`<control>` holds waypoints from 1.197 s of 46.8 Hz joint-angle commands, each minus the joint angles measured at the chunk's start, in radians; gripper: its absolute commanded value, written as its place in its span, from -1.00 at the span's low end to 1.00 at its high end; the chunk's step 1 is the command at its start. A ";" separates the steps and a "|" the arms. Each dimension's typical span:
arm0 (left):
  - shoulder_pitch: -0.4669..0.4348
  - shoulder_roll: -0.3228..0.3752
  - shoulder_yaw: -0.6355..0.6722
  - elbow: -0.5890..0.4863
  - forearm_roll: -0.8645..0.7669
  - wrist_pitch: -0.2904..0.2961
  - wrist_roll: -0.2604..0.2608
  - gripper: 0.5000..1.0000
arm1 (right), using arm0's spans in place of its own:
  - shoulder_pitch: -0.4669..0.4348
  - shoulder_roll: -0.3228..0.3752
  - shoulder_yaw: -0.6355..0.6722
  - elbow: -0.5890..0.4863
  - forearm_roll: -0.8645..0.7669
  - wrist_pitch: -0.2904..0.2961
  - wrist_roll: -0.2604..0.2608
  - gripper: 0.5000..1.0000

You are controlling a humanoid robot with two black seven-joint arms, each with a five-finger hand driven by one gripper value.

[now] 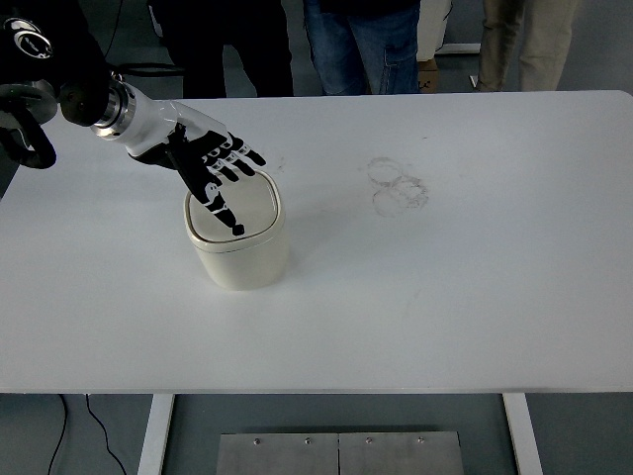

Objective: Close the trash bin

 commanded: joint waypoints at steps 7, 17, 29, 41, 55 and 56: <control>0.025 0.037 -0.020 0.097 -0.018 0.037 -0.014 1.00 | 0.000 0.000 -0.001 0.000 0.002 0.000 0.000 0.96; 0.140 0.072 -0.118 0.233 -0.056 0.114 -0.060 1.00 | 0.000 0.000 0.000 0.000 0.000 0.000 0.000 0.97; 0.357 0.121 -0.340 0.370 -0.052 0.155 -0.139 1.00 | 0.000 0.000 -0.001 0.000 0.002 0.001 0.000 0.97; 0.576 0.135 -0.557 0.462 -0.052 0.227 -0.306 1.00 | 0.000 0.000 0.000 0.000 0.000 0.000 0.000 0.97; 0.838 0.121 -0.859 0.465 -0.041 0.393 -0.432 1.00 | 0.000 0.000 -0.001 0.000 0.000 0.000 0.000 0.96; 0.863 0.117 -0.897 0.465 -0.041 0.393 -0.433 1.00 | 0.000 0.000 0.000 0.000 0.000 0.000 0.000 0.97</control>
